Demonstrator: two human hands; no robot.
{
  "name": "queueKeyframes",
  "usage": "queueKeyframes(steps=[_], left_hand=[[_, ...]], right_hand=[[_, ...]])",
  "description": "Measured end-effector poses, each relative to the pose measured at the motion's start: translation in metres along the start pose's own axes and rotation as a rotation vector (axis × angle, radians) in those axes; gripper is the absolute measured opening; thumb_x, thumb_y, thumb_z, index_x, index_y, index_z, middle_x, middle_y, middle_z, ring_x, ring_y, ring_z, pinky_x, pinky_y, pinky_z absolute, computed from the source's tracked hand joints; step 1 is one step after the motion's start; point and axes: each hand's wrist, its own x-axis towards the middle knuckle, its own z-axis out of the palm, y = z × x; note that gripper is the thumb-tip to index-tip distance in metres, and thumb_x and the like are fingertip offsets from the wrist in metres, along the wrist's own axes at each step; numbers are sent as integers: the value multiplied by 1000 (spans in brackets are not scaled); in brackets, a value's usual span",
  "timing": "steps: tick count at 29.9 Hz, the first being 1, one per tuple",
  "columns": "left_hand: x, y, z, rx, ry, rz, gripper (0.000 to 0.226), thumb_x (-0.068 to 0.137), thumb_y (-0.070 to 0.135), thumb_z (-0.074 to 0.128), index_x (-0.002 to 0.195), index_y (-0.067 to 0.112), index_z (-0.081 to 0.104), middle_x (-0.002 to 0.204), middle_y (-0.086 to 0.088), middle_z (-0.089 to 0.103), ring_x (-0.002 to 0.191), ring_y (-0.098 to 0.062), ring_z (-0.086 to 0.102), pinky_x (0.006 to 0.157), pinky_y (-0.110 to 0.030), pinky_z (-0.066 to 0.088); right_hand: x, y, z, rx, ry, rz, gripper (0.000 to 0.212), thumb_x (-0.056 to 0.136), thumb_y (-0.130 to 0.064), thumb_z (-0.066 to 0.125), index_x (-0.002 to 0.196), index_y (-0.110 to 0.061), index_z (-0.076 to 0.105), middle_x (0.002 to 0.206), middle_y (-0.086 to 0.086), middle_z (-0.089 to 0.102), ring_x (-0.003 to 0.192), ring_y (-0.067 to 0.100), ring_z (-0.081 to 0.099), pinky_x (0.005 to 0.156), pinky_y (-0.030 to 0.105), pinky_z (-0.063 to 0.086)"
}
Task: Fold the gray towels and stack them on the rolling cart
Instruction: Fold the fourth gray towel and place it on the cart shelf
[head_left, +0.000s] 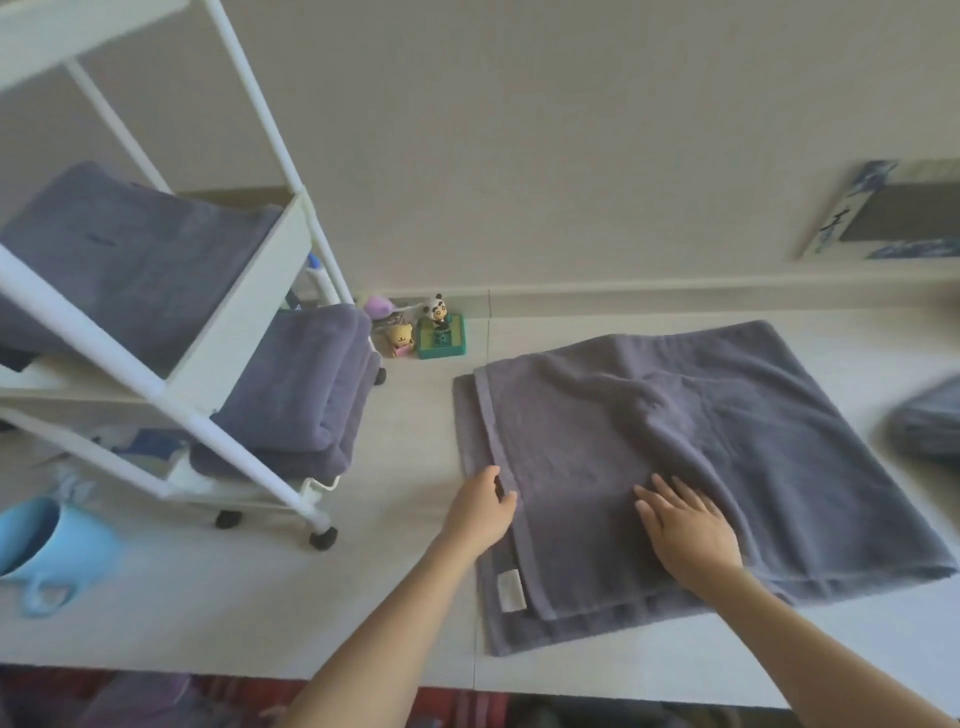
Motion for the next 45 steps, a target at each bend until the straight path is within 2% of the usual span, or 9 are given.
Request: queueKeyframes(steps=[8, 11, 17, 20, 22, 26, 34, 41, 45], left_hand=[[-24, 83, 67, -17, -459, 197, 51, 93, 30, 50, 141, 19, 39, 119, -1, 64, 109, -19, 60, 96, -28, 43], [-22, 99, 81, 110, -316, 317, 36, 94, 26, 49, 129, 18, 52, 117, -4, 61, 110, -22, 57, 95, -27, 42], [3, 102, 90, 244, 120, 551, 14, 78, 9, 59, 88, 6, 68, 94, -15, 58, 87, -37, 60, 75, -36, 51], [16, 94, 89, 361, 168, 438, 31, 78, 18, 64, 108, 9, 65, 115, -17, 56, 105, -39, 54, 88, -41, 46], [21, 95, 90, 441, 138, 261, 51, 88, 32, 56, 135, 13, 46, 142, -17, 37, 127, -35, 38, 102, -40, 34], [31, 98, 84, 384, 203, 118, 59, 90, 38, 55, 137, 6, 39, 136, -18, 45, 124, -35, 41, 100, -39, 34], [51, 100, 65, 56, 120, 8, 38, 92, 34, 53, 92, -4, 59, 103, -24, 64, 98, -38, 58, 81, -38, 44], [53, 92, 58, -104, -41, -65, 39, 92, 30, 56, 107, -5, 61, 115, -21, 63, 109, -33, 57, 86, -33, 42], [59, 85, 51, -172, -95, -98, 34, 90, 26, 57, 106, -3, 62, 114, -18, 63, 106, -30, 57, 92, -37, 42]], right_hand=[[1, 91, -24, -172, -66, 427, 54, 98, -49, 13, 149, -33, 14, 158, 6, -5, 144, 29, -6, 115, 48, -6], [-26, 97, -10, -58, 41, 417, 53, 98, -49, 18, 149, -36, 12, 159, 4, -1, 145, 26, -2, 116, 44, -2], [-86, 118, 22, 38, -116, 369, 60, 90, -60, 4, 143, -44, -18, 157, -2, -16, 144, 23, -16, 116, 43, -9], [-87, 129, 14, 45, -63, 467, 60, 94, -59, 17, 146, -43, -8, 158, 5, -9, 144, 29, -9, 115, 45, -4], [-90, 133, 4, 116, 7, 606, 66, 93, -57, 34, 148, -33, 6, 153, 14, 15, 139, 34, 16, 112, 43, 18], [-99, 132, -3, 317, 122, 741, 65, 87, -46, 58, 137, -13, 32, 122, 15, 50, 110, 33, 49, 86, 38, 43], [-98, 135, 9, 677, 162, 948, 48, 74, -46, 74, 87, -7, 49, 92, 11, 55, 75, 27, 56, 59, 33, 43], [-110, 125, -2, 752, 201, 825, 45, 89, -37, 60, 58, -13, 37, 55, 3, 44, 51, 17, 40, 48, 29, 26], [-135, 125, -3, 976, 245, 712, 33, 88, -24, 64, 60, -13, 50, 60, 3, 54, 56, 18, 49, 51, 28, 35]])
